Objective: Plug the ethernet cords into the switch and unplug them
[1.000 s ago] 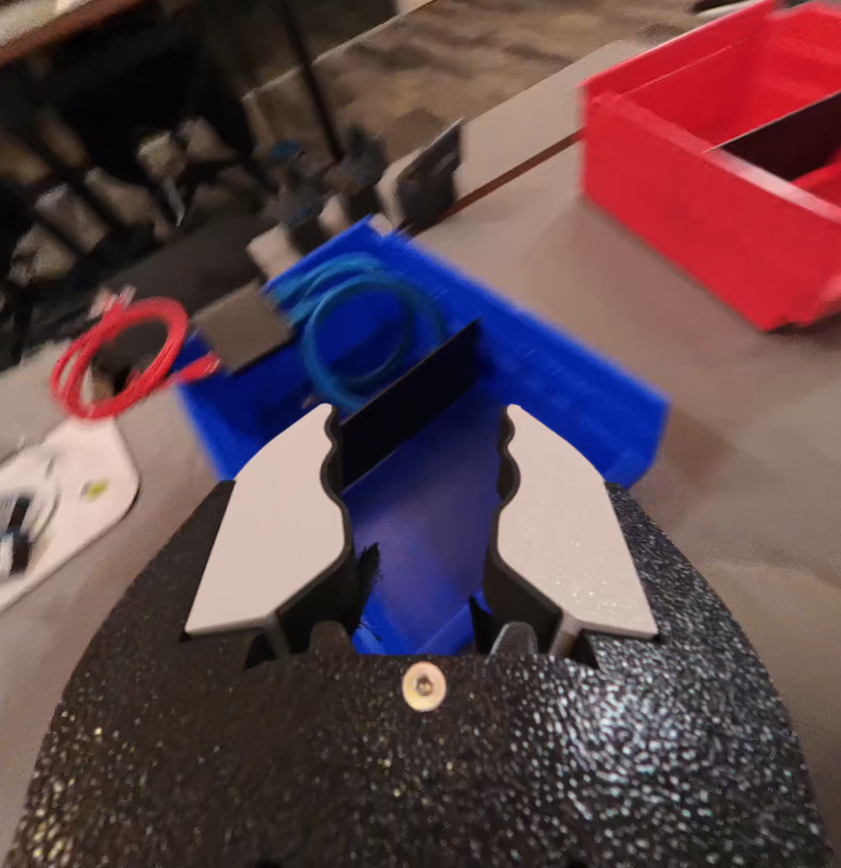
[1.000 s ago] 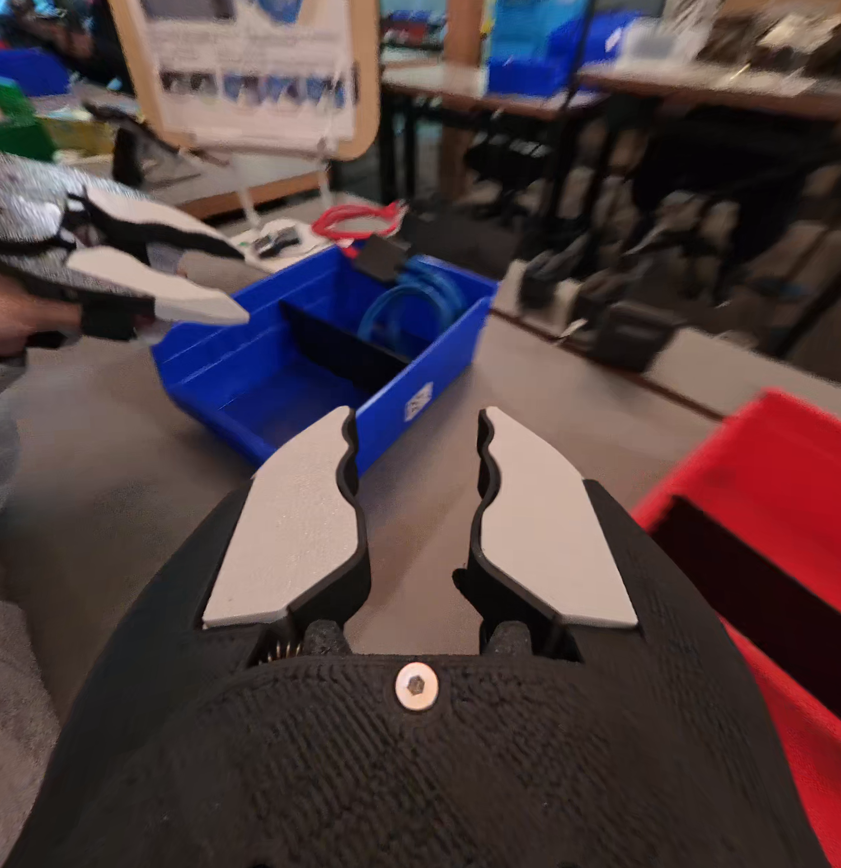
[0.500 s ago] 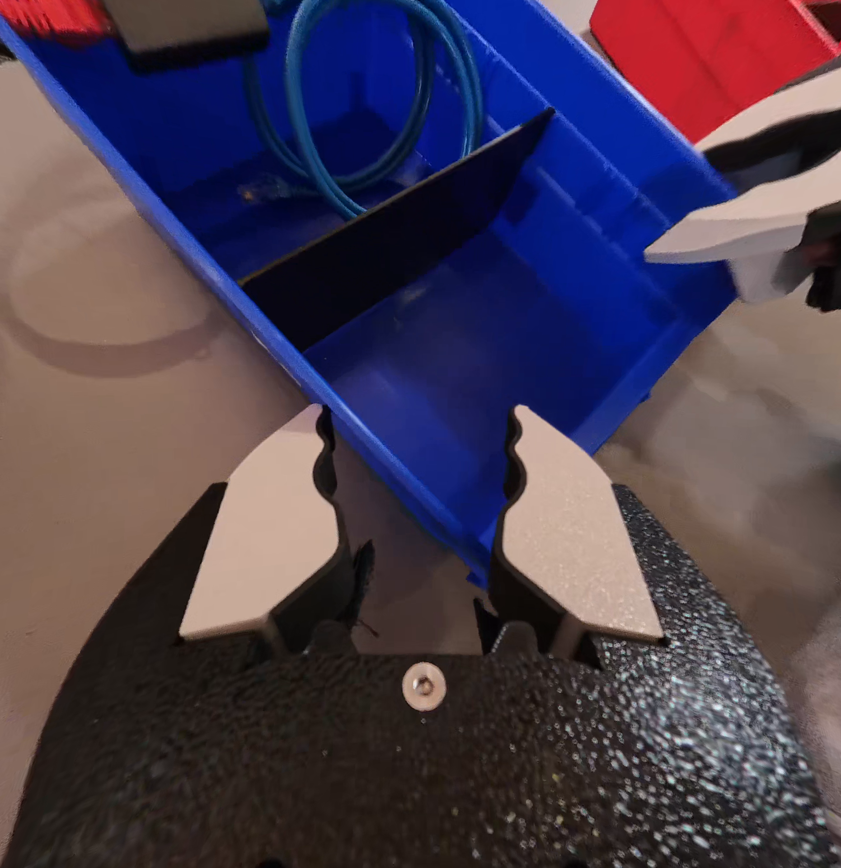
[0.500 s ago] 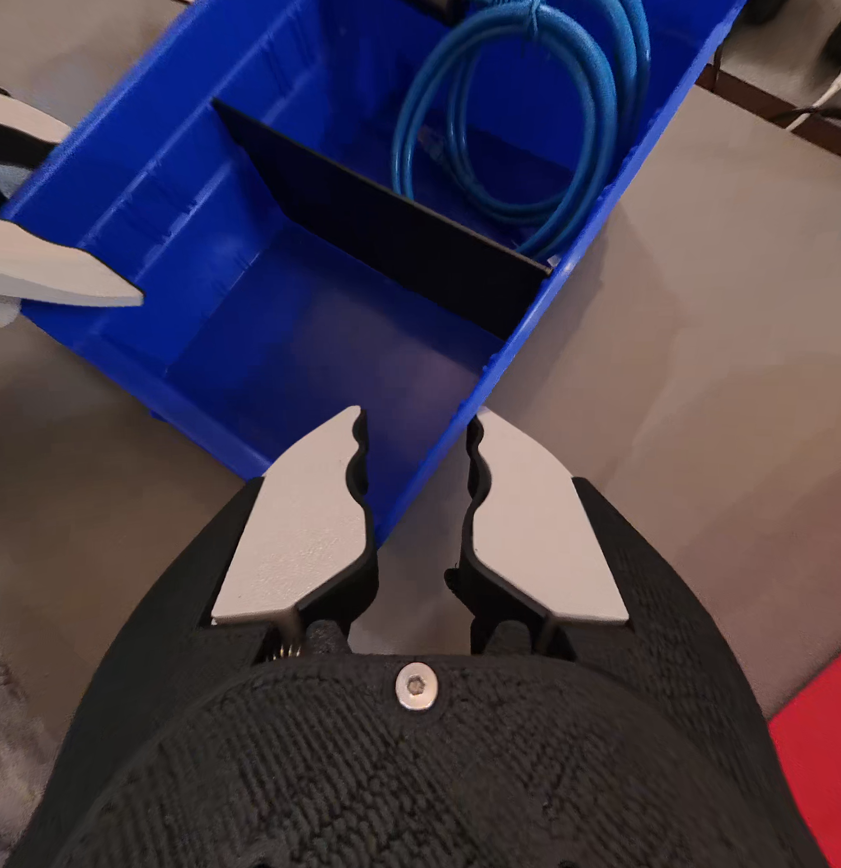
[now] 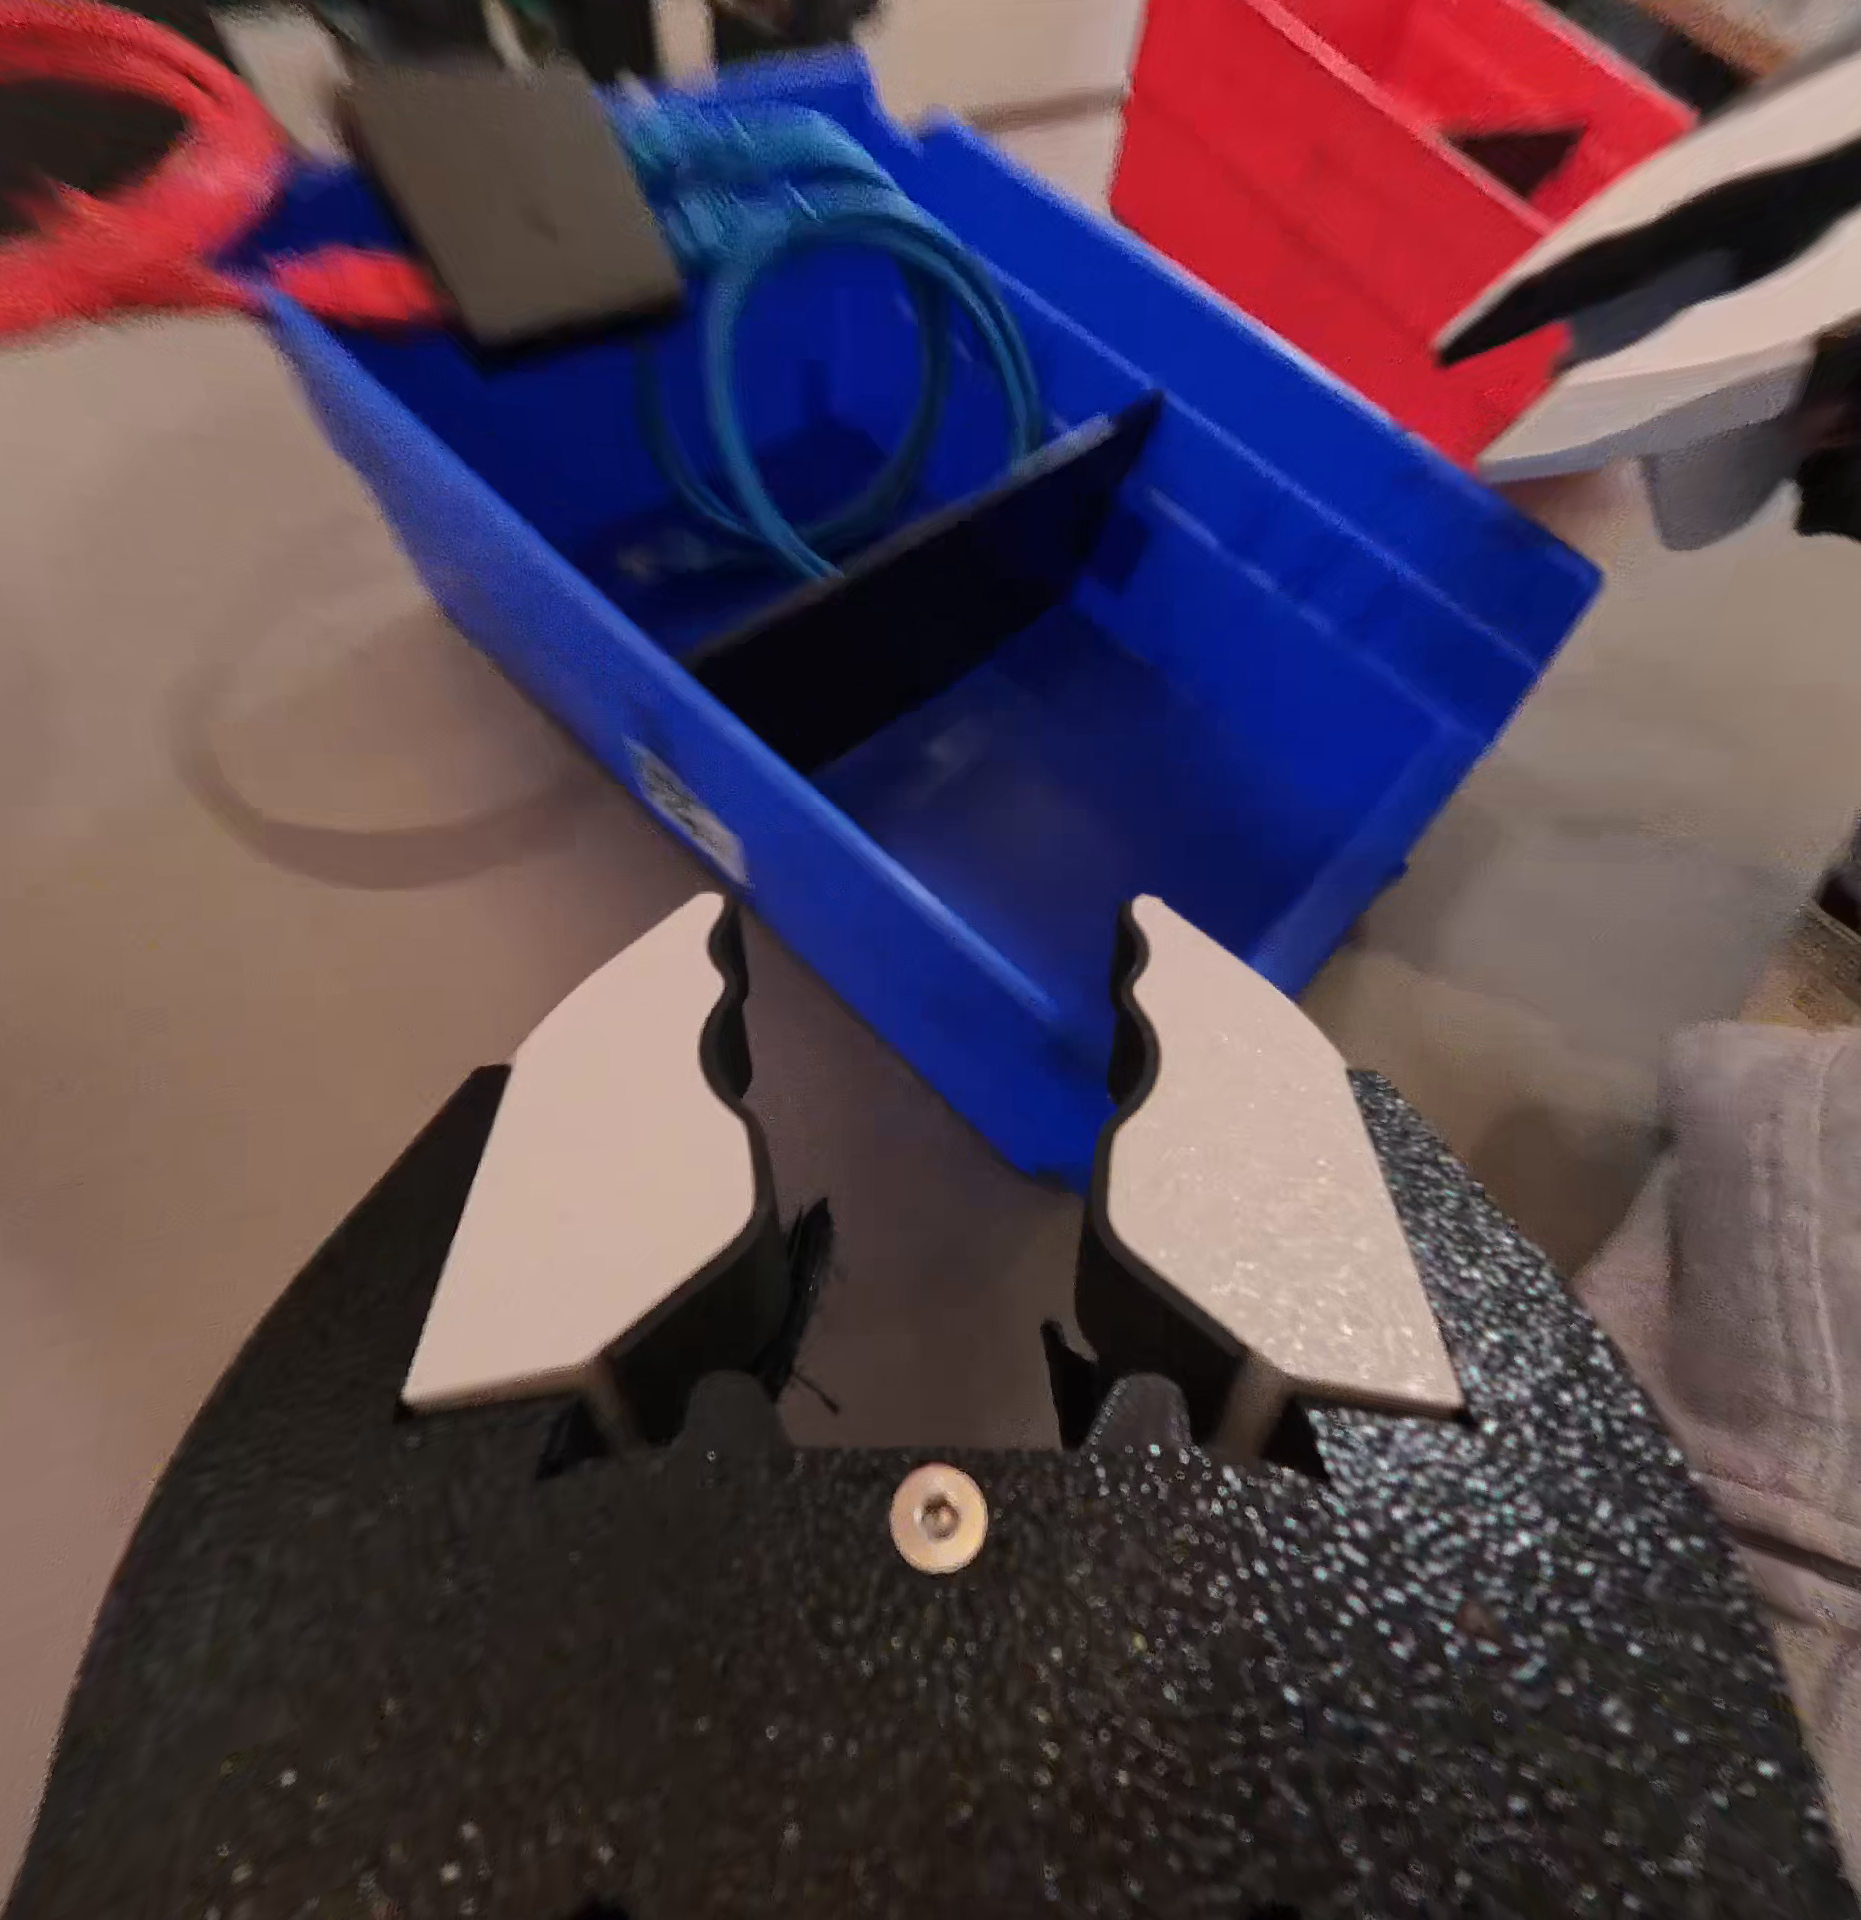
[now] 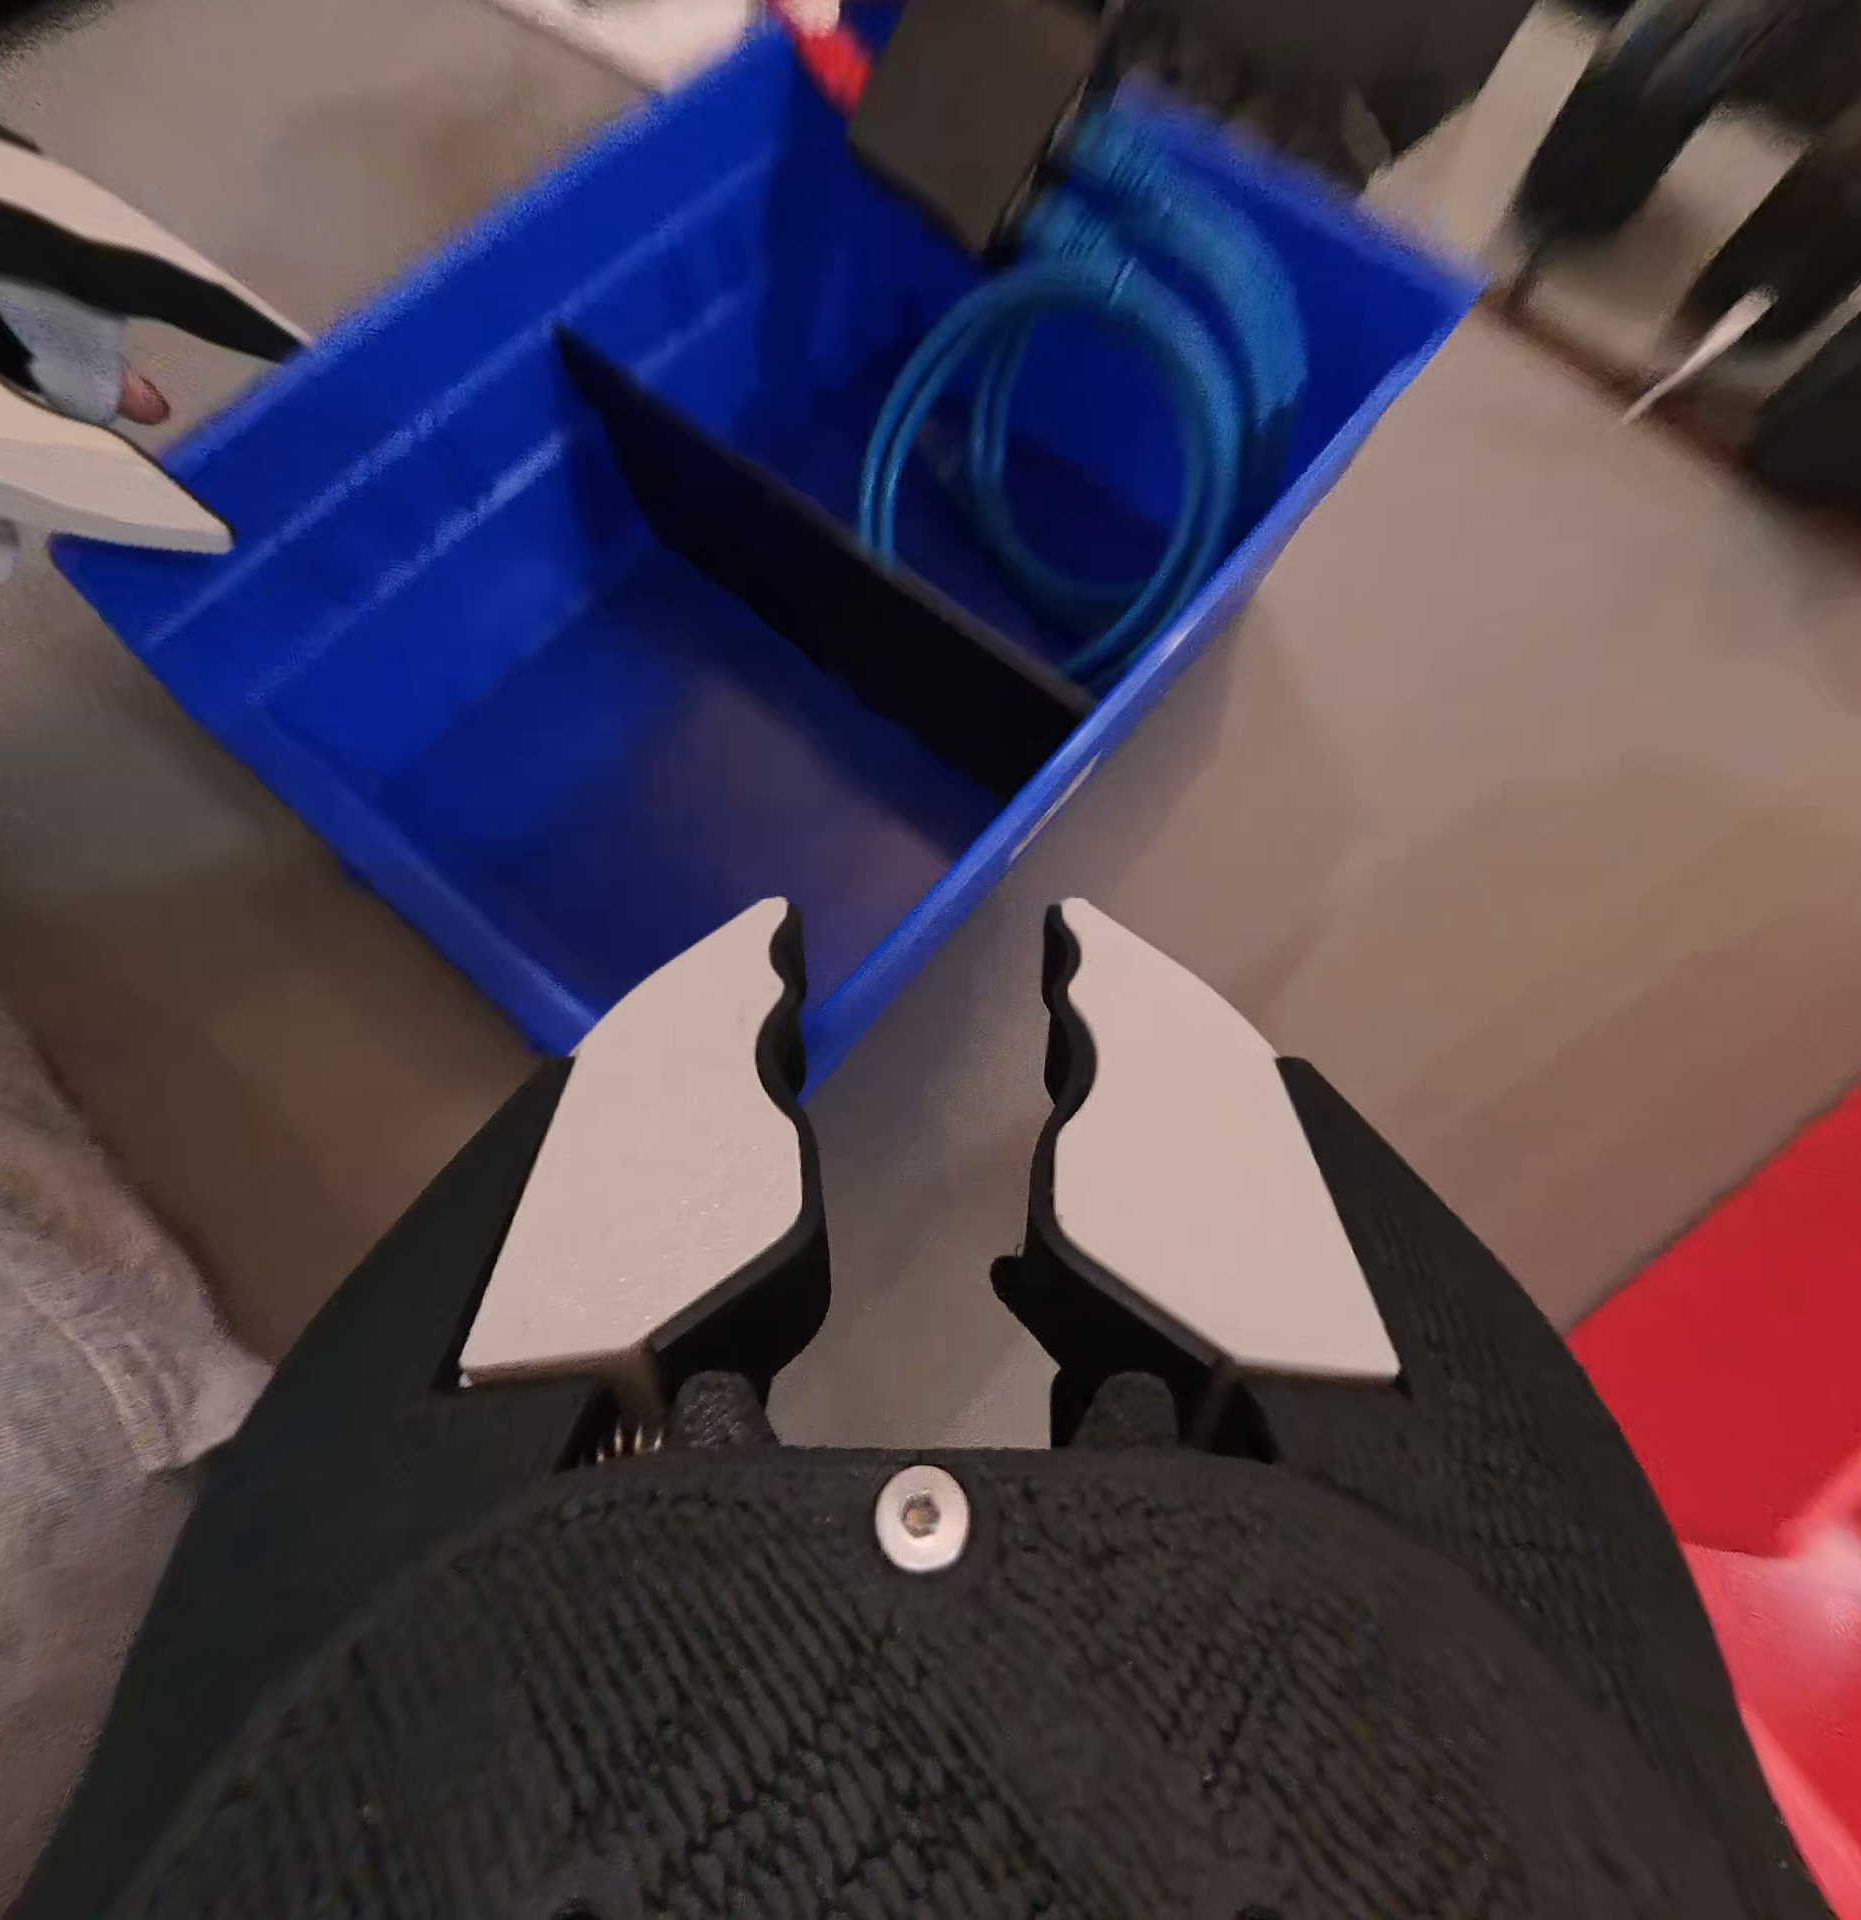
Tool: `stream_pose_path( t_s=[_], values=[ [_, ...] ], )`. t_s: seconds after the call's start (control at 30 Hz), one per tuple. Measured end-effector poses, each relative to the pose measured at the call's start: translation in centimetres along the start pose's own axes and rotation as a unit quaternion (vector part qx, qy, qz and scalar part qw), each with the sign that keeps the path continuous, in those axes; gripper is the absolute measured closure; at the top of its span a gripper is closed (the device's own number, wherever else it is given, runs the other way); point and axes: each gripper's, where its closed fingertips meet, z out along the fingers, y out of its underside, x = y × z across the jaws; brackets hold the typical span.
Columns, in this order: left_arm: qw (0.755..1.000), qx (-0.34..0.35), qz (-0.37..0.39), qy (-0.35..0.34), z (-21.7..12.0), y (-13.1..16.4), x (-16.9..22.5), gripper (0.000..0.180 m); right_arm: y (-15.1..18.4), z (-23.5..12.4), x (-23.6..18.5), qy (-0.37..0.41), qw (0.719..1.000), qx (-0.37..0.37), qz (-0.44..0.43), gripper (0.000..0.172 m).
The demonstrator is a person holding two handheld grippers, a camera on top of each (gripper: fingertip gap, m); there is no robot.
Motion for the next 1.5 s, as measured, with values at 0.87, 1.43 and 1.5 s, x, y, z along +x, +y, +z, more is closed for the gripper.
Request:
stream_pose_path(
  t_s=[0.87,1.43,1.5],
  values=[
    [0.902,0.353,0.045,-0.245,-1.6,-8.4,-14.1,0.121,-14.5,19.5,-0.1,-0.132,0.912,-0.034,-0.387,0.081],
    [0.920,0.301,0.080,-0.239,0.3,-7.7,-13.6,0.118,-14.9,18.7,0.2,-0.029,0.871,-0.040,-0.489,0.107],
    [0.924,0.303,0.075,-0.223,0.1,-8.1,-13.2,0.118,-16.2,16.7,-0.3,-0.017,0.874,0.005,-0.486,0.107]
  ],
)
